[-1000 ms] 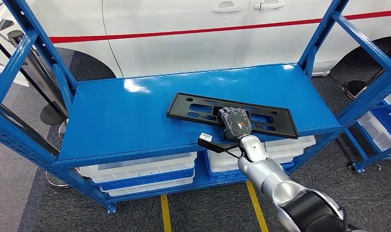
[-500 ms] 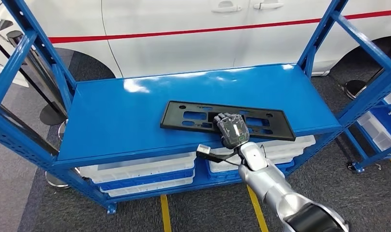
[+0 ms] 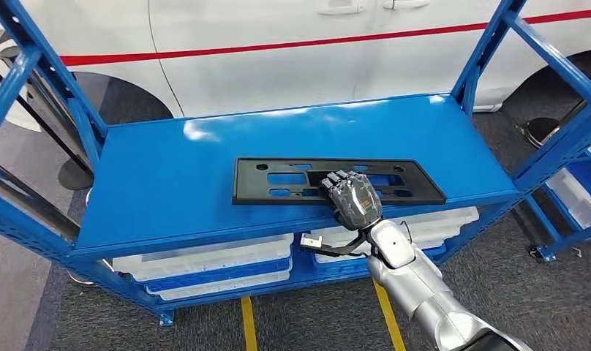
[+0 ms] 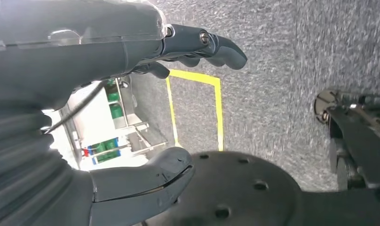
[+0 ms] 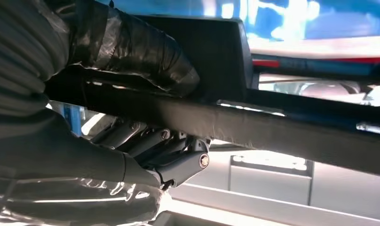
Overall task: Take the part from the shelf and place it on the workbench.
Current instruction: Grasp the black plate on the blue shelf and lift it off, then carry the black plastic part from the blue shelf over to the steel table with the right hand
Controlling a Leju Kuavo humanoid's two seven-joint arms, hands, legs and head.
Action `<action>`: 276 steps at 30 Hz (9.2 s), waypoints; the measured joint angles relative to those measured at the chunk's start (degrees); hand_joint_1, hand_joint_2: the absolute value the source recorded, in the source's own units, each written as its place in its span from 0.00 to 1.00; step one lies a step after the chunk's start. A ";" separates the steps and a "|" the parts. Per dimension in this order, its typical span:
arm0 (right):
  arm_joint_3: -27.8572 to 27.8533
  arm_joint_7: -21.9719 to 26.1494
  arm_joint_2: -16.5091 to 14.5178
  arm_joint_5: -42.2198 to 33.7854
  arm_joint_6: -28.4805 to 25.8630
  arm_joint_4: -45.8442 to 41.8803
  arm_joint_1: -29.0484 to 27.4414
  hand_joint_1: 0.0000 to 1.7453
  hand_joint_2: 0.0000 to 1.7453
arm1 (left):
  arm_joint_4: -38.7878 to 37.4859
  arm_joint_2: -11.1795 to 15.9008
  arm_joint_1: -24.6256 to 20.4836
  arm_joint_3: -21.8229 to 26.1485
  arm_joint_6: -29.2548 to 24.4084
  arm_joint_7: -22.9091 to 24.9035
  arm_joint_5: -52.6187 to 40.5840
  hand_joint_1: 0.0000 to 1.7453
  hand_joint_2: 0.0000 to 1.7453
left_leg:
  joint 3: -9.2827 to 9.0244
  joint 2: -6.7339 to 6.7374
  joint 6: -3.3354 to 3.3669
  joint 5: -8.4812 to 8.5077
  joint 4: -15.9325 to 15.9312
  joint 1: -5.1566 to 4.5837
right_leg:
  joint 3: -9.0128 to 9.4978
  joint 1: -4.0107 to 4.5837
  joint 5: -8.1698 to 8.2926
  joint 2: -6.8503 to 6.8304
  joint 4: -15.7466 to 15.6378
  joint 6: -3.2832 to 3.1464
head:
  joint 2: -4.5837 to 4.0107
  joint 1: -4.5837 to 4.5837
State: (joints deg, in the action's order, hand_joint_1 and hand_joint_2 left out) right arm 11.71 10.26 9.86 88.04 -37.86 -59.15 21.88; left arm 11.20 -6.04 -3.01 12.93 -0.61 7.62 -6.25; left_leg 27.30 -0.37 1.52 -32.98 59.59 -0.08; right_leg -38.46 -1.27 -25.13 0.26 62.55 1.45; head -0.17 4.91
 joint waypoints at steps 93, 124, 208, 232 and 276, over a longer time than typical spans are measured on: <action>0.78 1.76 -0.62 -2.63 0.00 -1.83 4.72 1.00 1.00 | -0.32 0.99 -0.51 3.61 1.62 -0.18 -2.16 0.00 1.00 | 11.34 0.55 -2.46 11.41 -0.13 1.41 | 7.95 -1.00 -5.29 0.02 -2.57 0.62 | 0.00 0.13; 3.38 -0.61 1.53 -3.43 0.25 0.66 9.91 1.00 1.00 | -0.40 1.08 -0.75 5.59 2.24 -2.68 -2.35 0.00 1.00 | 11.95 0.82 -0.99 12.42 -0.26 0.14 | 9.42 0.38 -5.68 -0.33 -3.78 -1.29 | 0.00 0.10; 8.35 -7.08 3.90 -2.40 7.35 -3.01 11.48 1.00 1.00 | -0.42 3.16 0.01 7.63 1.54 -1.36 -7.80 0.00 1.00 | 5.59 3.42 0.60 5.36 0.04 1.22 | -5.26 0.46 -4.33 -0.28 10.91 0.75 | 0.00 0.59; -0.22 -3.61 13.88 -6.14 6.32 -10.73 3.52 1.00 1.00 | -0.42 2.99 -0.07 7.63 1.48 -1.80 -9.84 0.00 1.00 | 5.06 -2.04 0.43 5.63 -0.66 0.85 | 1.01 0.53 0.40 6.21 -2.11 0.15 | 0.00 0.67; 3.44 -3.64 22.15 -9.41 21.13 -9.28 23.58 1.00 1.00 | -0.42 3.48 -0.36 6.20 2.26 0.33 -17.26 0.00 1.00 | 4.01 7.07 -0.79 4.28 -1.11 0.00 | 1.38 1.03 1.41 -3.00 -3.42 -0.45 | 0.00 0.85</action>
State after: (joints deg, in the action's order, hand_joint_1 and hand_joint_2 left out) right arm 15.15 6.62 32.00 78.63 -16.73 -68.43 45.46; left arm 10.78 -2.56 -3.37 19.13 1.65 7.96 -23.51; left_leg 31.31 6.70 0.73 -28.70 58.48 -0.08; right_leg -37.08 -0.24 -23.73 -2.74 59.13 1.00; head -0.17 5.76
